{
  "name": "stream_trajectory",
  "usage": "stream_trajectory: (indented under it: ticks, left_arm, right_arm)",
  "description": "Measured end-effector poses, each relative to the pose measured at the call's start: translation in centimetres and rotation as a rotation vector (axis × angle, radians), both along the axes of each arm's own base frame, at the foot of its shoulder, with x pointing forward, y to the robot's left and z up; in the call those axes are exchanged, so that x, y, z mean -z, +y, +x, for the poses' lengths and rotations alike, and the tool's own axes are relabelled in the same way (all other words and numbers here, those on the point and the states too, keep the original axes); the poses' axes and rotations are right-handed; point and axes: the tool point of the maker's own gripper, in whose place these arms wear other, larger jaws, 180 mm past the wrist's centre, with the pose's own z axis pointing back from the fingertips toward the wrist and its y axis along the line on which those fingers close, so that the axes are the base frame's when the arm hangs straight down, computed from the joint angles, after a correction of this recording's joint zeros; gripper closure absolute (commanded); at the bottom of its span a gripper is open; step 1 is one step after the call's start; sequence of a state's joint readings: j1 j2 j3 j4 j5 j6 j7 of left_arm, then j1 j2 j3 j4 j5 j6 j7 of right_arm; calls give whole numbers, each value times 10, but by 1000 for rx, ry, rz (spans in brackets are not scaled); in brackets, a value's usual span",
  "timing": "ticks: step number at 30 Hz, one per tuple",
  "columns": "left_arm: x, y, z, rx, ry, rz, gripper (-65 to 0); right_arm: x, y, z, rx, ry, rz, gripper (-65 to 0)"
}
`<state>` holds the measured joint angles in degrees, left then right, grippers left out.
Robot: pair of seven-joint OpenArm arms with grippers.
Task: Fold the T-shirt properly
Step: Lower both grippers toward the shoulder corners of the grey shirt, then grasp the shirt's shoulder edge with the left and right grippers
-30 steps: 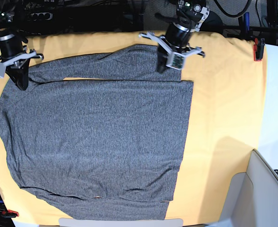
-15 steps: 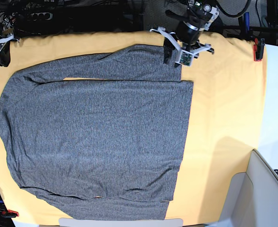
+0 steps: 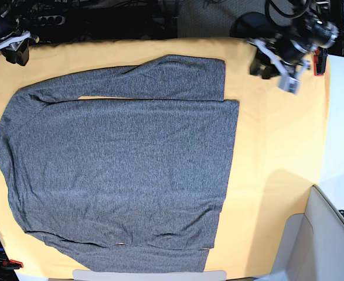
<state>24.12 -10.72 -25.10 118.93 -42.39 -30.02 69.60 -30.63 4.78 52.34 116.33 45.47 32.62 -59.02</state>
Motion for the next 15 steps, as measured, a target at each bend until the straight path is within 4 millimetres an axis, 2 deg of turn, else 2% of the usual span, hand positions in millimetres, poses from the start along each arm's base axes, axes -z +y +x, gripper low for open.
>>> stream_trajectory:
  ticks: [2,5,8,10,15]
  left_arm:
    - [-12,6,3,10,20,-49,-206]
    - [-35,13,18,-32,-64,-120,-209]
    - [-28,9,10,-74,4,-167,-230]
    - [-22,-2,7,-51,31,-183,-238]
    - [-11,-46,9,-7,53,-309,-239]
  right_arm:
    - [3,1,5,-27,24,-29,-193]
    - [-1,8,23,-111,15,-56,-197]
    - [-4,10,31,-156,11,-77,-198]
    - [-1,13,33,-164,20,-74,-198]
    - [2,19,38,-194,25,-68,-199]
